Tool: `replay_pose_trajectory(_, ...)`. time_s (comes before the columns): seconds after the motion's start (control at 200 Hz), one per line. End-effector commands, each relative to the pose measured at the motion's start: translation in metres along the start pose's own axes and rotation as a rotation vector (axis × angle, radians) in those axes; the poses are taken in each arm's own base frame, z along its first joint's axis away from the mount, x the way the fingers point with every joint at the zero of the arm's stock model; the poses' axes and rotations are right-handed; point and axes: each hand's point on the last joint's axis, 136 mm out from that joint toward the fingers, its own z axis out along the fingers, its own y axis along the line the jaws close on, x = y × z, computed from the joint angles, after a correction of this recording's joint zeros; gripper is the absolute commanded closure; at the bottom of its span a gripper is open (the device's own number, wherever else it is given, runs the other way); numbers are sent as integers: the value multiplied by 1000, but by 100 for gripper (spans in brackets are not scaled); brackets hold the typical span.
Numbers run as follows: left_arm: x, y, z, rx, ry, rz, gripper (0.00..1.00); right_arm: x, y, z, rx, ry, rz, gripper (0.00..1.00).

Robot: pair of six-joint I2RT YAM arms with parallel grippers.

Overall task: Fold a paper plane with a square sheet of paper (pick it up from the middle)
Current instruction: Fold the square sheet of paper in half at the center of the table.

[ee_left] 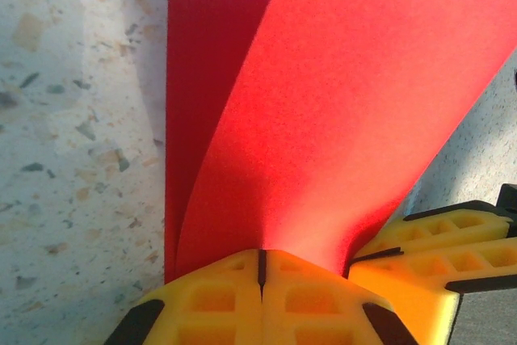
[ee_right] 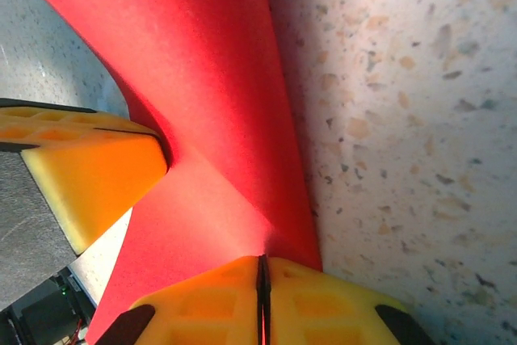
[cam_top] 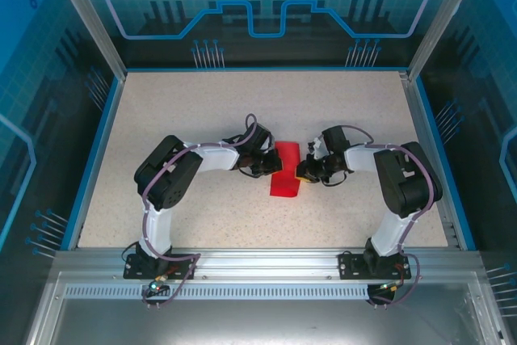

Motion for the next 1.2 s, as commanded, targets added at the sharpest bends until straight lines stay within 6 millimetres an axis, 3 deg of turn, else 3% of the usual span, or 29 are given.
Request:
replay_pose_trajectory(0.0, 32, 55, 20, -169, 87, -43, 100, 5, 0, -6, -17, -3, -4, 89)
replay_pose_trajectory(0.195, 31, 56, 21, -172, 85, -43, 100, 8, 35, -22, -135, -29, -66, 87)
replay_pose_trajectory(0.325, 32, 55, 21, -172, 89, -41, 100, 18, 33, -11, -135, 9, -58, 87)
replay_pose_trajectory(0.525, 33, 57, 21, -178, 94, -37, 100, 29, 4, 6, -68, 45, -7, 89)
replay_pose_trajectory(0.73, 35, 59, 21, -185, 95, -40, 100, 36, -9, 13, -49, 65, 10, 90)
replay_pose_trajectory(1.025, 36, 60, 21, -185, 96, -40, 100, 37, 27, -16, -110, 15, -73, 88)
replay_pose_trajectory(1.195, 36, 60, 21, -186, 99, -39, 100, 50, 22, -7, -91, 48, -76, 88)
